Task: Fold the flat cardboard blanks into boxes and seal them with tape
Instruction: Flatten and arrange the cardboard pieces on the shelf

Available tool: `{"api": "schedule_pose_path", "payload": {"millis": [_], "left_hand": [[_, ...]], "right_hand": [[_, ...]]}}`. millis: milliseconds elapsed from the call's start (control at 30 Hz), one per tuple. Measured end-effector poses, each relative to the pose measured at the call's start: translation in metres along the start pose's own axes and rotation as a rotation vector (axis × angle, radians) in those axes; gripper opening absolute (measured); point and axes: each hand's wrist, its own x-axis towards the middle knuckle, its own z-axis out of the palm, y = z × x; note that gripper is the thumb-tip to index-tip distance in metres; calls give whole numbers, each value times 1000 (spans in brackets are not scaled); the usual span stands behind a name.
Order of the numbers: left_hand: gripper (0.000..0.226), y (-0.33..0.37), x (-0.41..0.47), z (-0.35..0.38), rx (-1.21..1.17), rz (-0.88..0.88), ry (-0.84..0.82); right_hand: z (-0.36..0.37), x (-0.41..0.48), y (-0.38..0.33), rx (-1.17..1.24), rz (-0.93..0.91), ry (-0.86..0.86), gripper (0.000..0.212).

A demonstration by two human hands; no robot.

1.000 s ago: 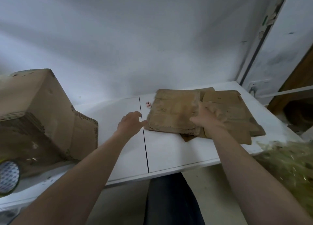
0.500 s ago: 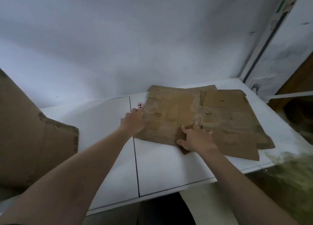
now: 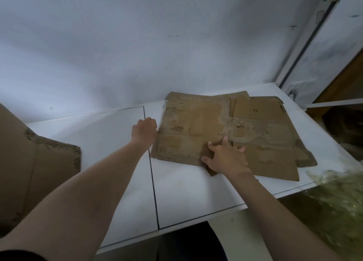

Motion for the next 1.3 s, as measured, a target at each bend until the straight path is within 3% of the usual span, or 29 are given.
{"api": "schedule_pose_path", "payload": {"millis": [133,500,700,867,1067,1167,1300], "left_hand": [[11,-14,-32,0,-110,-2,61],[48,-33,-118,-3,-292,-28,-61],[70,-26,-110,-12,-131,-48,-188],[52,-20,-97,-13,19,10,-242],[29,-33,-107,-7,-262,-66,-152],[34,-40,-128,-15,-394,-138,-147],[43,-45,-171,-59,-693,-163,-150]], "right_hand": [[-4,-1,0,19,-2,-10,71],[-10,-11,-16,-18,-8,-43,74],[-3,-28,-23,13,-4,-63,77],[-5,-38,-29,34,28,-66,79],[-6,-40,-28,17,13,-48,79],[-11,-42,-27,69,7,-72,78],[-38,-78,-52,426,-184,-46,60]]}}
